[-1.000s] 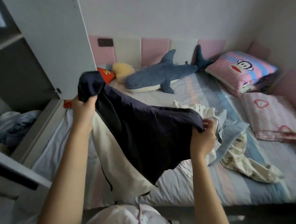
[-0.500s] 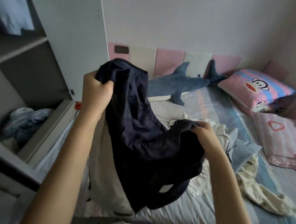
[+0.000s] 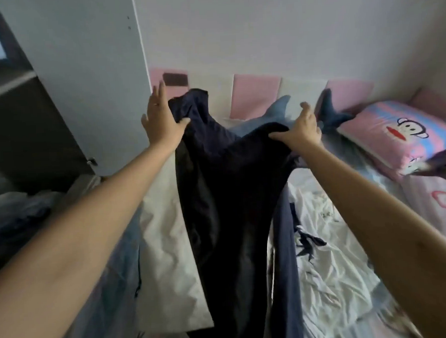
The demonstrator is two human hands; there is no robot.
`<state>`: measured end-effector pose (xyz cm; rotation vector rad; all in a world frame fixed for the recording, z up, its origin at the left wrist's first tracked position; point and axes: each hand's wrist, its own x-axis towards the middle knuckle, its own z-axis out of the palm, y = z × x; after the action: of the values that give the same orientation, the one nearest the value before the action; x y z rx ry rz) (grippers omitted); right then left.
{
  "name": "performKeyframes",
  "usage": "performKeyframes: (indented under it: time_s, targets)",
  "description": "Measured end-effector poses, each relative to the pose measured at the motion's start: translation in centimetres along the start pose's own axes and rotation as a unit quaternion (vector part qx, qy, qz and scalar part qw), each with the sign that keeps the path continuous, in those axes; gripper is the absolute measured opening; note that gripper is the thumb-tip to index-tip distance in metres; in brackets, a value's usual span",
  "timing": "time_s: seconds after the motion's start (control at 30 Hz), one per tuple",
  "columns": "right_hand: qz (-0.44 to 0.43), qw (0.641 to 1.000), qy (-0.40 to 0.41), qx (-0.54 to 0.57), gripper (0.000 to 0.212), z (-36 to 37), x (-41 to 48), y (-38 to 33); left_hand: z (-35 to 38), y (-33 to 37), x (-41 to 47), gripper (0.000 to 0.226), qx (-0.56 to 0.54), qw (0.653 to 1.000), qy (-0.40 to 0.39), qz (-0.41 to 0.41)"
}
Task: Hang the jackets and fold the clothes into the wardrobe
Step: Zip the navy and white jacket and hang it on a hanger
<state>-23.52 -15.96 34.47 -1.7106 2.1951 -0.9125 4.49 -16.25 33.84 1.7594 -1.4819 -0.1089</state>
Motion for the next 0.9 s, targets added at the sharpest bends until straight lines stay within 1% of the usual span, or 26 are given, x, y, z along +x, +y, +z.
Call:
performKeyframes:
  time_s: [0.03, 0.07, 0.1, 0.13, 0.17, 0.2, 0.27, 0.33, 0.4, 0.43, 0.5, 0.53, 0.57, 0.6, 0.67, 0.7, 0.73, 0.77, 0.8, 0.83, 0.87, 0.9]
  targets:
    - [-0.023, 0.999, -0.01, -0.029, 0.095, 2.5, -0.3, 0.9, 3.0, -1.9, -0.9, 0.098, 0.052, 0.997, -0.059, -0.01]
    - [-0.054, 0.997, -0.016, -0.043, 0.093, 4.7, -1.2, 1.5, 5.3, -3.4, -2.3, 0.105, 0.092, 0.99, -0.103, -0.019]
    - [-0.089, 0.993, -0.035, -0.062, 0.089, 7.6, -2.4, 2.7, 8.0, -5.4, -4.4, 0.103, 0.119, 0.981, -0.15, -0.014]
    - [-0.111, 0.988, -0.074, -0.08, 0.084, 10.9, -4.4, 4.8, 10.9, -7.7, -7.5, 0.095, 0.128, 0.969, -0.213, -0.014]
    - [-0.131, 0.979, -0.121, -0.1, 0.082, 13.4, -6.6, 6.7, 13.0, -9.9, -10.6, 0.083, 0.138, 0.952, -0.272, -0.002]
    - [-0.122, 0.967, -0.195, -0.112, 0.082, 16.4, -9.5, 9.3, 15.4, -12.6, -14.6, 0.073, 0.148, 0.926, -0.346, -0.002]
    - [-0.073, 0.938, -0.317, -0.123, 0.084, 19.8, -14.6, 14.3, 17.8, -17.0, -21.2, 0.061, 0.169, 0.878, -0.448, -0.009]
    - [0.065, 0.904, -0.411, -0.1, 0.079, 24.0, -19.0, 19.7, 20.6, -21.9, -27.1, 0.056, 0.176, 0.832, -0.524, -0.048]
    - [0.18, 0.881, -0.431, -0.078, 0.065, 26.2, -22.7, 23.9, 21.8, -25.5, -31.4, 0.053, 0.163, 0.815, -0.548, -0.09]
    - [0.218, 0.87, -0.435, -0.083, 0.06, 27.4, -24.5, 25.8, 22.4, -27.3, -33.4, 0.052, 0.15, 0.813, -0.552, -0.108]
    - [0.272, 0.846, -0.451, -0.087, 0.055, 30.1, -27.6, 29.6, 23.5, -30.4, -36.6, 0.049, 0.096, 0.827, -0.531, -0.157]
    - [0.304, 0.839, -0.444, -0.08, 0.055, 31.2, -28.9, 30.9, 24.0, -31.5, -37.7, 0.046, 0.055, 0.841, -0.502, -0.194]
    - [0.342, 0.829, -0.437, -0.068, 0.061, 32.8, -30.6, 32.4, 24.6, -32.8, -39.1, 0.041, 0.027, 0.853, -0.466, -0.235]
    - [0.379, 0.822, -0.422, -0.052, 0.073, 34.0, -31.9, 33.3, 24.9, -33.5, -39.7, 0.034, 0.003, 0.865, -0.417, -0.278]
    - [0.489, 0.795, -0.359, 0.0, 0.101, 36.1, -34.2, 34.2, 25.6, -34.7, -40.8, 0.026, -0.051, 0.866, -0.324, -0.377]
    - [0.547, 0.771, -0.325, 0.035, 0.112, 37.2, -35.3, 34.9, 26.1, -35.1, -41.2, 0.023, -0.087, 0.853, -0.285, -0.428]
    - [0.584, 0.755, -0.293, 0.057, 0.123, 38.9, -36.8, 35.4, 26.5, -36.0, -42.0, 0.017, -0.123, 0.834, -0.249, -0.477]
    - [0.601, 0.755, -0.253, 0.063, 0.132, 39.2, -36.6, 35.3, 26.9, -35.8, -41.7, 0.014, -0.169, 0.813, -0.217, -0.513]
    - [0.605, 0.758, -0.236, 0.062, 0.136, 40.2, -37.2, 35.7, 27.0, -36.1, -41.9, 0.015, -0.209, 0.784, -0.187, -0.554]
    - [0.602, 0.767, -0.219, 0.05, 0.132, 41.0, -37.6, 36.0, 27.3, -36.4, -42.0, 0.02, -0.241, 0.752, -0.154, -0.594]
    - [0.6, 0.773, -0.2, 0.047, 0.126, 41.5, -37.6, 36.2, 27.6, -36.3, -41.8, 0.025, -0.267, 0.726, -0.122, -0.622]
    - [0.604, 0.773, -0.187, 0.059, 0.121, 42.2, -38.0, 36.4, 27.6, -36.5, -41.7, 0.024, -0.287, 0.704, -0.091, -0.643]
